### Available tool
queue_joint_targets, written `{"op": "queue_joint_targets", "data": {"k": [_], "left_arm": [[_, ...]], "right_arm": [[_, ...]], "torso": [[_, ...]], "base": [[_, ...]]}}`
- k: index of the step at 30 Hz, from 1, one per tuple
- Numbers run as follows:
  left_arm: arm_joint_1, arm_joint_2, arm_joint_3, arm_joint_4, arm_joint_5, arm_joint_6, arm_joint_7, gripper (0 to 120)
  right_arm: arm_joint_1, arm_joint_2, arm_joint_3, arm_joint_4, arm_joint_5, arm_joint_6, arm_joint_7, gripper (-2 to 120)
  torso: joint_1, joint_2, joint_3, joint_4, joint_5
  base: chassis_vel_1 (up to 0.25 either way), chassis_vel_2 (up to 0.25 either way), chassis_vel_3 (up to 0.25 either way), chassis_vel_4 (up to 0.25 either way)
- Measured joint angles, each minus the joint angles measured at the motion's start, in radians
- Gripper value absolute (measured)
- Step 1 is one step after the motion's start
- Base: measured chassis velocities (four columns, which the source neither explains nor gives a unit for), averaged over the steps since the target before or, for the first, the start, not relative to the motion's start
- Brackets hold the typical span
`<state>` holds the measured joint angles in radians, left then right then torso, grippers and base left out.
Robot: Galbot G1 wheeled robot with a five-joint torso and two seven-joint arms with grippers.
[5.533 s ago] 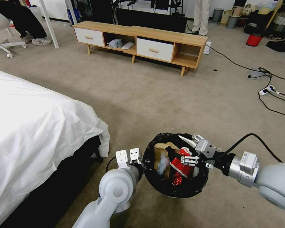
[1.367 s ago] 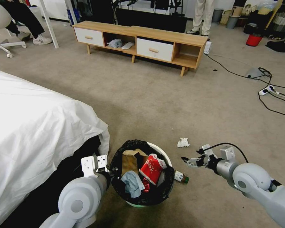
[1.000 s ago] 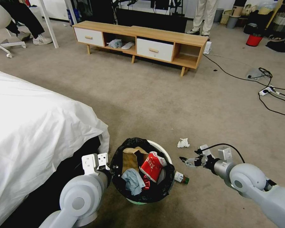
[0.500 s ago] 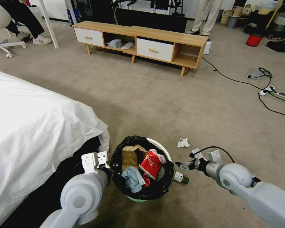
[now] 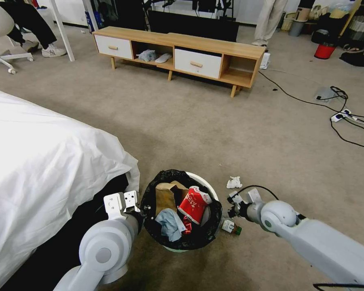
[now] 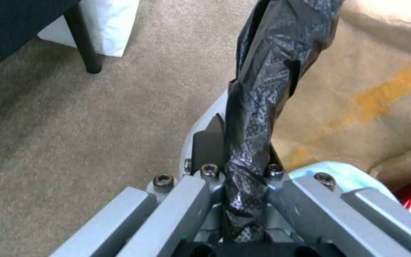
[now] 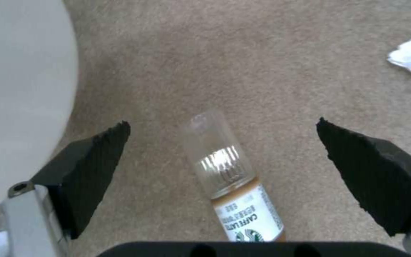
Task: Pick up the trash bin, then pick up the garbage from the floor and place it into the trash bin.
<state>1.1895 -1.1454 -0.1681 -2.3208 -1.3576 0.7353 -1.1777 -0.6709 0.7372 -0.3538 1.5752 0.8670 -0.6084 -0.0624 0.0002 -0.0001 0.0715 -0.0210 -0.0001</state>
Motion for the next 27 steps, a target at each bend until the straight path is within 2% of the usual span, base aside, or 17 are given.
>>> {"op": "queue_joint_targets", "data": {"k": [2,10,27], "left_arm": [[0.001,-0.007,-0.004,0.002,0.009,0.0,0.005,1],[0.005,-0.018,-0.007,0.005,0.022,0.0,0.015,1],[0.005,-0.028,-0.006,0.006,0.031,0.0,0.024,1]], "right_arm": [[0.046,0.001,-0.038,-0.016,0.001,-0.041,-0.032,100],[0.089,-0.005,-0.102,-0.045,-0.004,-0.101,-0.069,100],[0.077,0.032,-0.115,-0.149,-0.046,-0.103,-0.085,100]], "torso": [[0.0,0.0,0.0,-0.0003,-0.0001],[0.0,0.0,0.0,-0.0002,0.0],[0.0,0.0,0.0,-0.0003,0.0001]], "base": [[0.0,0.0,0.0,0.0],[0.0,0.0,0.0,0.0],[0.0,0.0,0.0,0.0]]}}
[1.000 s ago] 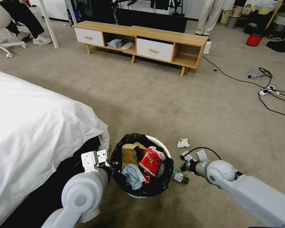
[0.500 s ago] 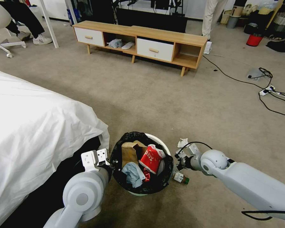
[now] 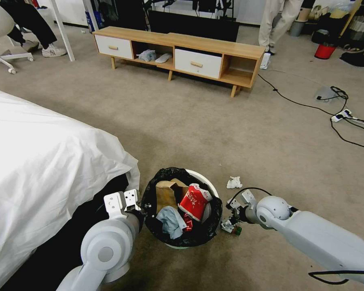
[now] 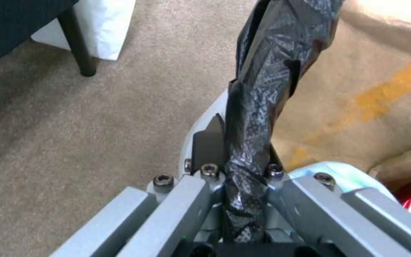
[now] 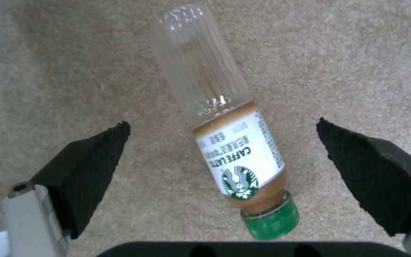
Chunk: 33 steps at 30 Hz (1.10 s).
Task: Pick up the trash bin, then pick up the garbage from the floor and place it into the trash bin.
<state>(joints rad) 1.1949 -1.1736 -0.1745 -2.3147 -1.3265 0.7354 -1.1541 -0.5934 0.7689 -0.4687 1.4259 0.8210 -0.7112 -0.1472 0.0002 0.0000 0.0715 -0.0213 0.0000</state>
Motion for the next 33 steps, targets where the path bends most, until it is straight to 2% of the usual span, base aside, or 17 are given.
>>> {"op": "queue_joint_targets", "data": {"k": [16,24,33], "left_arm": [[0.003,-0.016,-0.002,0.011,0.009,0.0,0.006,1],[0.017,-0.023,-0.012,0.01,0.023,0.0,0.013,1],[0.03,-0.031,-0.015,0.001,0.038,0.0,0.019,1]], "right_arm": [[0.028,0.071,-0.053,-0.093,-0.076,0.006,-0.011,100],[0.072,0.111,-0.133,-0.174,-0.201,0.016,-0.039,100],[0.076,0.114,-0.143,-0.19,-0.229,0.018,-0.041,100]], "torso": [[0.0,0.0,0.0,0.0,0.0],[0.0,0.0,0.0,0.0001,-0.0001],[0.0,0.0,0.0,0.0,0.0]], "base": [[0.0,0.0,0.0,0.0],[0.0,0.0,0.0,0.0],[0.0,0.0,0.0,0.0]]}}
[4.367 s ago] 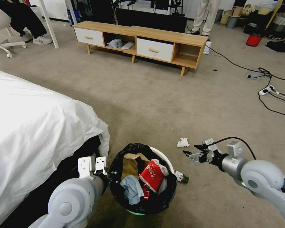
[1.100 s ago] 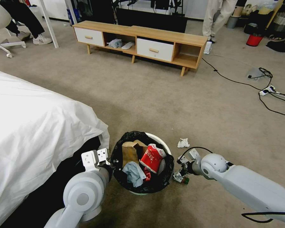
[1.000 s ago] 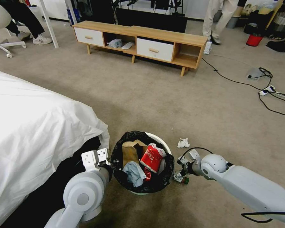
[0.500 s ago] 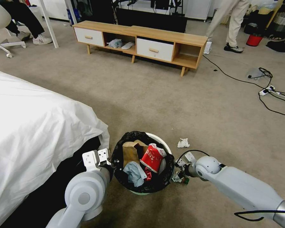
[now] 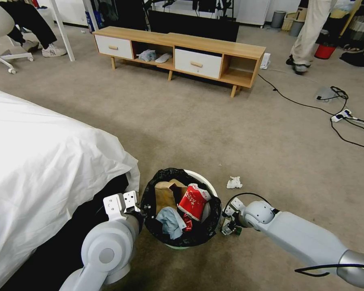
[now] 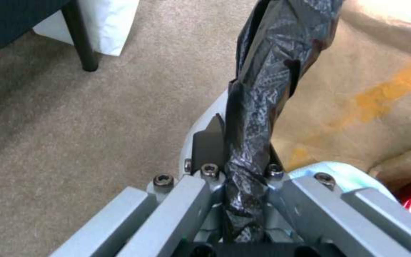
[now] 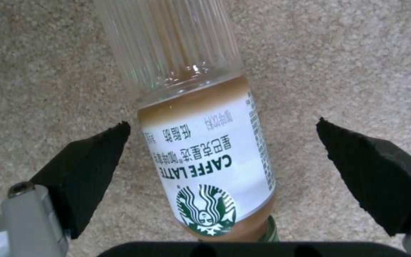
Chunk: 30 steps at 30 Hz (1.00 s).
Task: Pick up the trash bin, then pick up the garbage from the floor and place it into the trash bin.
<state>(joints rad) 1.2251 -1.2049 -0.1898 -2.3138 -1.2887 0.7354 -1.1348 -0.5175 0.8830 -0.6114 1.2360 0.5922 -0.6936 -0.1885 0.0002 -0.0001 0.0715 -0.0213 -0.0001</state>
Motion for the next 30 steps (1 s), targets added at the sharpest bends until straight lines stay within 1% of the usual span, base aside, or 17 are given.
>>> {"op": "queue_joint_targets", "data": {"k": [12,13,14,16,17,18,19,20,22,23,24,25,26,28,29,30], "left_arm": [[0.01,-0.002,0.001,-0.009,0.012,0.0,0.005,1],[0.011,-0.003,0.001,-0.01,0.013,0.0,0.005,1],[0.011,-0.003,0.001,-0.01,0.013,0.0,0.005,1],[0.012,-0.007,0.001,-0.01,0.018,0.0,0.006,1],[0.012,-0.007,0.001,-0.01,0.018,0.0,0.006,1],[0.013,-0.008,0.002,-0.01,0.019,0.0,0.007,1],[0.013,-0.009,0.002,-0.009,0.021,0.0,0.007,1],[0.013,-0.009,0.002,-0.009,0.021,0.0,0.007,1],[0.012,-0.009,0.003,-0.009,0.021,0.0,0.007,1],[0.012,-0.009,0.003,-0.009,0.021,0.0,0.007,1],[0.011,-0.01,0.003,-0.007,0.021,0.0,0.008,1],[0.01,-0.01,0.003,-0.006,0.021,0.0,0.008,1],[0.01,-0.01,0.003,-0.006,0.021,0.0,0.008,1],[0.009,-0.011,0.004,-0.003,0.021,0.0,0.008,1],[0.009,-0.011,0.004,-0.003,0.021,0.0,0.008,1],[0.007,-0.011,0.004,-0.001,0.021,0.0,0.008,1]], "right_arm": [[0.001,0.019,0.0,-0.002,-0.001,-0.003,0.013,99],[0.003,0.021,-0.002,-0.002,0.0,-0.004,0.015,94],[0.003,0.021,-0.002,-0.002,0.0,-0.004,0.015,94],[0.004,0.023,-0.003,-0.002,0.001,-0.004,0.017,88],[0.004,0.023,-0.003,-0.002,0.001,-0.004,0.017,88],[0.004,0.023,-0.003,-0.002,0.001,-0.005,0.018,85],[0.004,0.023,-0.003,-0.002,0.003,-0.005,0.019,77],[0.004,0.023,-0.003,-0.002,0.003,-0.005,0.019,77],[0.004,0.023,-0.003,-0.001,0.004,-0.005,0.019,68],[0.004,0.023,-0.003,-0.001,0.004,-0.005,0.019,68],[0.003,0.023,-0.003,-0.003,0.004,-0.005,0.019,60],[0.001,0.024,-0.003,-0.005,0.004,-0.005,0.019,55],[0.001,0.024,-0.003,-0.005,0.004,-0.005,0.019,55],[0.001,0.026,-0.002,-0.007,0.004,-0.005,0.019,45],[0.001,0.026,-0.002,-0.007,0.004,-0.005,0.019,45],[0.001,0.028,-0.002,-0.009,0.004,-0.005,0.019,42]], "torso": [[0.0,0.0,0.0,0.0001,0.0],[0.0,0.0,0.0,0.0001,0.0],[0.0,0.0,0.0,0.0001,0.0],[0.0,0.0,0.0,0.0001,0.0],[0.0,0.0,0.0,0.0001,0.0],[0.0,0.0,0.0,0.0001,0.0],[0.0,0.0,0.0,0.0001,0.0],[0.0,0.0,0.0,0.0001,0.0],[0.0,0.0,0.0,0.0001,0.0],[0.0,0.0,0.0,0.0001,0.0],[0.0,0.0,0.0,0.0001,0.0],[0.0,0.0,0.0,0.0,0.0],[0.0,0.0,0.0,0.0,0.0],[0.0,0.0,0.0,0.0,-0.0002],[0.0,0.0,0.0,0.0,-0.0002],[0.0,0.0,0.0,-0.0001,-0.0005]], "base": [[0.0,0.0,0.0,0.0],[0.0,0.0,0.0,0.0],[0.0,0.0,0.0,0.0],[0.0,0.0,0.0,0.0],[0.0,0.0,0.0,0.0],[0.0,0.0,0.0,0.0],[0.0,0.0,0.0,0.0],[0.0,0.0,0.0,0.0],[0.0,0.0,0.0,0.0],[0.0,0.0,0.0,0.0],[0.0,0.0,0.0,0.0],[0.0,0.0,0.0,0.0],[0.0,0.0,0.0,0.0],[0.0,0.0,0.0,0.0],[0.0,0.0,0.0,0.0],[0.0,0.0,0.0,0.0]]}}
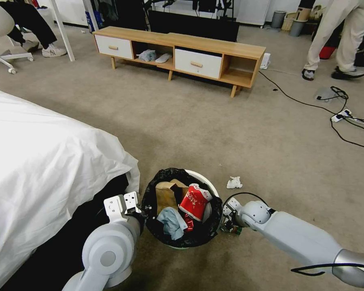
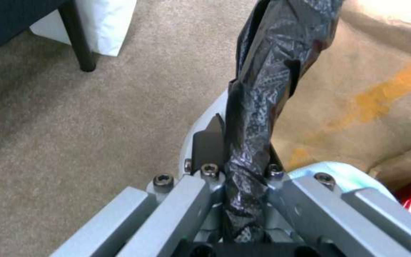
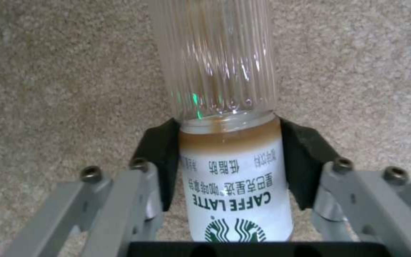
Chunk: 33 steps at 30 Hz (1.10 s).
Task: Pick up the trash bin, then pick up the garbage from the floor and place it into the trash bin.
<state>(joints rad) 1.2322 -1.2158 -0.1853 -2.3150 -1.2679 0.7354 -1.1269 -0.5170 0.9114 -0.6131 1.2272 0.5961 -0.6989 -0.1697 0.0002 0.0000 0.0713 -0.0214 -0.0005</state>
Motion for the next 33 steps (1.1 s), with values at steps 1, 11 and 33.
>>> {"op": "queue_joint_targets", "data": {"k": [1,11,33], "left_arm": [[0.0,0.0,0.0,0.0,0.0,0.0,0.0,1],[-0.008,-0.001,0.0,0.012,-0.003,0.0,0.0,1],[-0.028,0.019,0.022,0.028,-0.021,0.0,0.007,1]], "right_arm": [[0.0,0.0,0.0,0.0,0.0,0.0,0.0,42],[0.008,0.025,0.003,-0.035,0.0,0.006,-0.006,30],[-0.093,-0.091,0.144,0.148,0.091,-0.032,0.118,28]], "torso": [[0.0,0.0,0.0,0.0,0.0],[0.0,0.0,0.0,0.0001,0.0001],[0.0,0.0,0.0,0.0003,0.0006]], "base": [[0.0,0.0,0.0,0.0],[0.0,0.0,0.0,0.0],[0.0,0.0,0.0,0.0]]}}
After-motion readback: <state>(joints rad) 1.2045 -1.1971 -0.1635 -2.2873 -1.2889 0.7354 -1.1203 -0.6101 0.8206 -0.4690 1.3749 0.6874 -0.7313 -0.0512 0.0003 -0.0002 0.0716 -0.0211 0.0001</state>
